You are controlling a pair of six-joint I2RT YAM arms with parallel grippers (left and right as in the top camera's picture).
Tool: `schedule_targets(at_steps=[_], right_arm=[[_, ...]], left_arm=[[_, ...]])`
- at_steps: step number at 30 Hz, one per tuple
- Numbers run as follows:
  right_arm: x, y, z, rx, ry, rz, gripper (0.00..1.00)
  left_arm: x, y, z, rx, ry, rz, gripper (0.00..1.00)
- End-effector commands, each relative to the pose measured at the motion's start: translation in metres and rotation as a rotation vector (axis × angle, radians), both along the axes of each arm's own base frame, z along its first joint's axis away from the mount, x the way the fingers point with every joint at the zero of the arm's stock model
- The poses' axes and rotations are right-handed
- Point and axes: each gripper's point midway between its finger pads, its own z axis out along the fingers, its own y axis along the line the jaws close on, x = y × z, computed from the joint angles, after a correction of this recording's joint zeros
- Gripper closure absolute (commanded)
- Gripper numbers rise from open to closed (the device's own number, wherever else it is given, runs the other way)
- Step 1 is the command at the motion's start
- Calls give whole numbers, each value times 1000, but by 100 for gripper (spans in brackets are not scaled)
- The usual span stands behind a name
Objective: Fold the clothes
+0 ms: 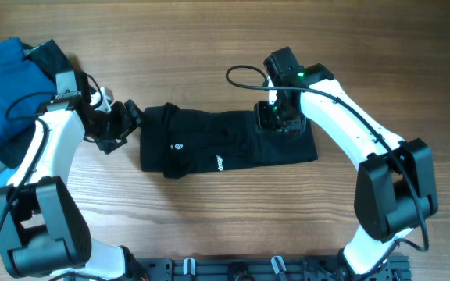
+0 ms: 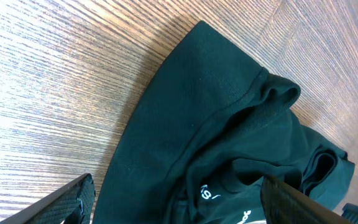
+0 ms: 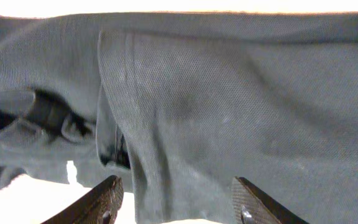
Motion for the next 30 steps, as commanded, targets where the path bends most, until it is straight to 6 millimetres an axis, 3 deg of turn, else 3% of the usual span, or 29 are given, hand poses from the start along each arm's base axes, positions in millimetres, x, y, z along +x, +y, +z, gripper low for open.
schedule_targets(at_steps=[1,4,7,19,21,24,30], right_arm=[[3,1,-6,-1,6,-50,37],[4,-1,-6,-6,4,-55,37],[4,-5,-6,-7,11,-64,36],[-5,-13,-8,-48,45,-66,35],[-7,-14,-8,-53,53,-65,36],[-9,-23,-9,-101,56,-70,35],[-17,-54,-8,-231,79,-93,35]], left_arm=[[-3,-4,-4,33,-24,-101,12],[-10,-16,-12,46,-29,-205,3],[-14,-28,-20,48,-22,-279,0],[-11,-66,-68,41,19,-419,2],[-15,-72,-73,37,39,-440,7],[-20,-83,-77,38,52,-474,29],[-20,-80,-80,93,57,-486,81]])
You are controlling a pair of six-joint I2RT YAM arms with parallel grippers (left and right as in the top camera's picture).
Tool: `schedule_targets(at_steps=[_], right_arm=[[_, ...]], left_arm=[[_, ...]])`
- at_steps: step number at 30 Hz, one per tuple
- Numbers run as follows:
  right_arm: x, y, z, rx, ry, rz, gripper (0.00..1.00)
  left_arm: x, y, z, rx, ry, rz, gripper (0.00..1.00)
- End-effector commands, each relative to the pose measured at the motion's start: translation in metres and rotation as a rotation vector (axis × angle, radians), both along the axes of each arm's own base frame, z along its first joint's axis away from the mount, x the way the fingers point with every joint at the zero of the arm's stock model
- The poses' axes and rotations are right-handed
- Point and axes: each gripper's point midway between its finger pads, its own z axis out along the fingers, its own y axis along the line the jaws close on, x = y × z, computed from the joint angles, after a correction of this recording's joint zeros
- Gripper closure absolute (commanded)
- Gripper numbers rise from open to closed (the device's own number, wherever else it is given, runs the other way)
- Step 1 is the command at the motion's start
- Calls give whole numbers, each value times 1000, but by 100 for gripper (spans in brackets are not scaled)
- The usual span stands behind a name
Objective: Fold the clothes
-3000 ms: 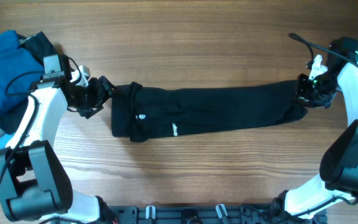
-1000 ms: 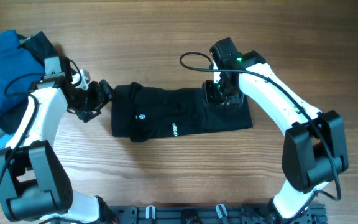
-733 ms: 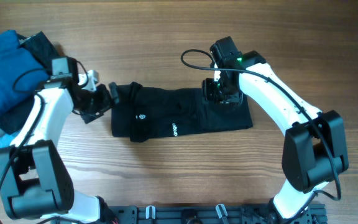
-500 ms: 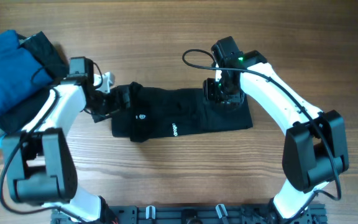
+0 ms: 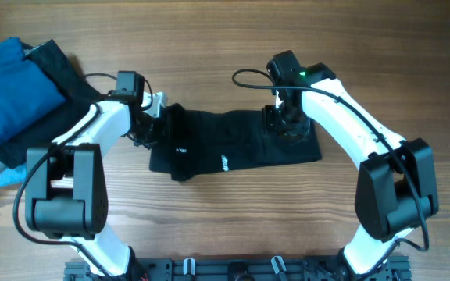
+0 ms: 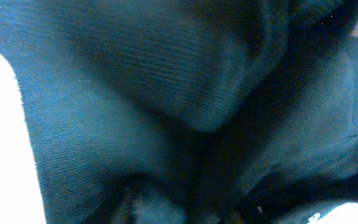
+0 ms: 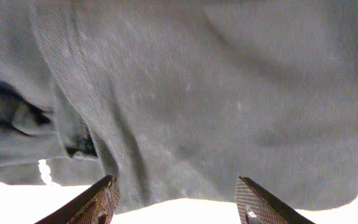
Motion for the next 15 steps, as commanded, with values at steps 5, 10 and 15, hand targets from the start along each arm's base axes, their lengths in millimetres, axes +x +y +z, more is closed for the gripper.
schedule_targets(at_steps=[5,10,15], right_arm=[[6,-50,3,-145,-10,-59,35],[14,-85,9,-160,-22,-112,35],[19,-131,9,-178,-14,-174,34]], left_arm=[[-14,13,-19,45,70,18,96],[-7,37,-12,75,52,94,96],[8,89,18,197,22,233,96]])
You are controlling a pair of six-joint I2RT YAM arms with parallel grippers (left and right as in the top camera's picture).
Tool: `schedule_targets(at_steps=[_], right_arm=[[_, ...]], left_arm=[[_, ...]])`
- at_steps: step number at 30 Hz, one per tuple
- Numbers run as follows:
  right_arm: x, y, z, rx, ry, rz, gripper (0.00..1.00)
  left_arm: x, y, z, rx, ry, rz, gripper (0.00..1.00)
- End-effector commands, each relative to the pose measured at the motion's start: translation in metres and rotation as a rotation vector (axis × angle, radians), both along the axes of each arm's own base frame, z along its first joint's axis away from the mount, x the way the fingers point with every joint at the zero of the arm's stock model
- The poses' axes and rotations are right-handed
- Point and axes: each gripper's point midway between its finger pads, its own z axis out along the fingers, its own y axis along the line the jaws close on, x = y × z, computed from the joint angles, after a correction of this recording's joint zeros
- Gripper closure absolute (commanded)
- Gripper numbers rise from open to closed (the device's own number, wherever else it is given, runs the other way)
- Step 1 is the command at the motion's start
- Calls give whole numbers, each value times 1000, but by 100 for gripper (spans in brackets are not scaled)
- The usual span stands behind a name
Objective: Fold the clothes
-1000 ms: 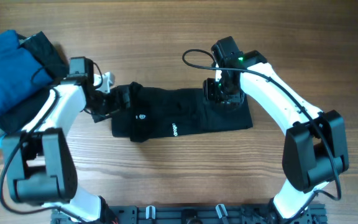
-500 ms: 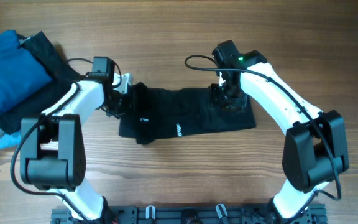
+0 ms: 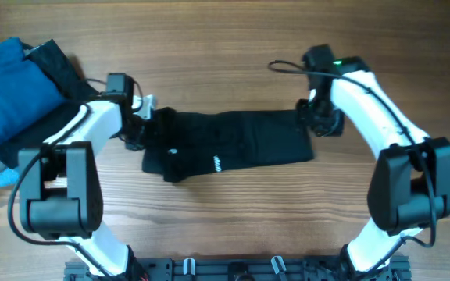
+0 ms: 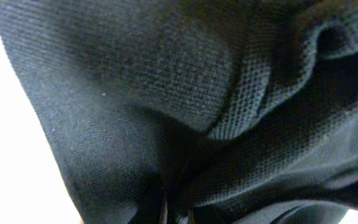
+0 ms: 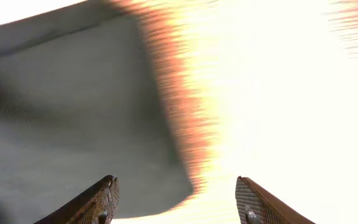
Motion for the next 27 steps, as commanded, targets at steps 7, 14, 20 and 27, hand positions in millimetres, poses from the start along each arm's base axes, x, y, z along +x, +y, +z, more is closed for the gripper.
schedule_targets(at_steps=[7,14,20,27], right_arm=[[3,-86,9,-37,-21,-111,34],[3,-97,9,-33,-23,-94,34],[4,-96,9,-26,-26,-95,34],[5,-88,9,20,-28,-81,35]], left_arm=[[36,90,100,165,-85,219,96],[41,18,165,-25,-106,86,96],[34,-92,172,-122,-108,-52,96],[15,-202,161,-131,-172,-238,93]])
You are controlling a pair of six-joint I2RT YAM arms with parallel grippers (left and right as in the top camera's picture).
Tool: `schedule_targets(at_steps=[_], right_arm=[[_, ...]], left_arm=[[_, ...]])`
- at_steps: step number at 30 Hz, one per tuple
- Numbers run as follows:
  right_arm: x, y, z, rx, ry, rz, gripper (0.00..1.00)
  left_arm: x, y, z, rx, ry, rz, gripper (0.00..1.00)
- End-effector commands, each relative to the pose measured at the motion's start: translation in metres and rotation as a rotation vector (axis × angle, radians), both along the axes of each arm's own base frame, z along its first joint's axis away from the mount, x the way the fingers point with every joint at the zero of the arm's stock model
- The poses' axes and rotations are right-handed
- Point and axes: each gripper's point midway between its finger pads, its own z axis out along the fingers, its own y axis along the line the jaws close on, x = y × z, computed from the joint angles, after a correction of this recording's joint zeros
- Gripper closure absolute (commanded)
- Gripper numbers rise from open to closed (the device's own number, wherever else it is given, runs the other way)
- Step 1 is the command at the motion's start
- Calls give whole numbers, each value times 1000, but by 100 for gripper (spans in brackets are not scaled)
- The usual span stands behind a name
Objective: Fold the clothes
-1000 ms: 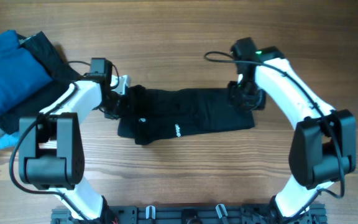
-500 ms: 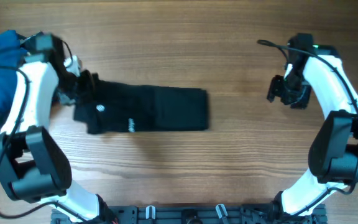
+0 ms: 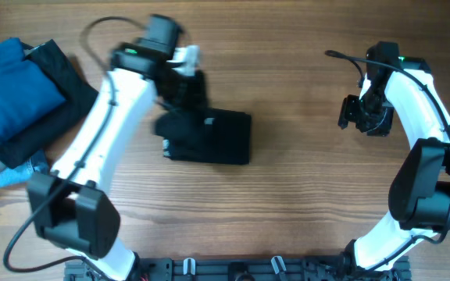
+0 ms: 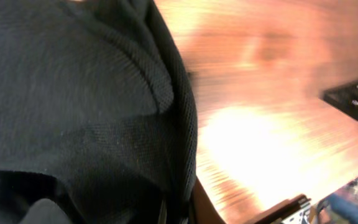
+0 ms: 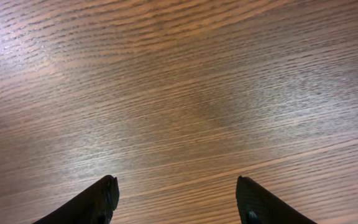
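The black garment (image 3: pixel 225 139) lies doubled over in the middle of the wooden table (image 3: pixel 303 203), about half as long as it is wide. My left gripper (image 3: pixel 191 97) hangs over its far left part, shut on a bunch of the black cloth. In the left wrist view the black garment (image 4: pixel 73 93) fills the left side, pinched at my left gripper (image 4: pixel 176 211). My right gripper (image 3: pixel 358 117) is off to the right, apart from the garment. It stands open over bare wood, with nothing between the fingers of the right gripper (image 5: pixel 176 199).
A pile of blue cloth (image 3: pixel 10 86) on a dark piece (image 3: pixel 61 117) sits at the far left, with grey fabric below it. The arm bases stand along the front edge.
My left gripper, then at the garment's left end, now holds that cloth over the middle, and the garment lies doubled to half its length. The right gripper has left the garment's right edge for bare wood.
The garment lay spread lengthwise, my left gripper open beside its left end, the right one on its right part. Then the left gripper was on the left end, then shut on it, with the right at the right edge. Now it is folded over.
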Motion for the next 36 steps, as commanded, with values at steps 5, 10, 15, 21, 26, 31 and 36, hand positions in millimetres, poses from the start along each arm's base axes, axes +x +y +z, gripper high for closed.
schedule_targets(at_steps=[5,10,15,21,26,31,36], right_arm=[[3,5,9,24,-31,20,35],[3,5,9,25,-33,20,35],[3,10,9,52,-35,21,34],[12,71,19,397,-112,216,34],[13,132,43,687,-204,403,34],[4,182,62,854,-249,555,33],[-11,202,48,780,-177,654,34]], left_arm=[[-42,-86,-37,39,74,-137,92],[-50,-96,-51,56,98,-167,66],[-39,-93,-43,38,60,-166,49],[9,-43,2,22,-64,-63,48],[34,14,0,27,-33,77,45],[26,34,-33,78,53,58,45],[5,29,-76,87,141,-8,43]])
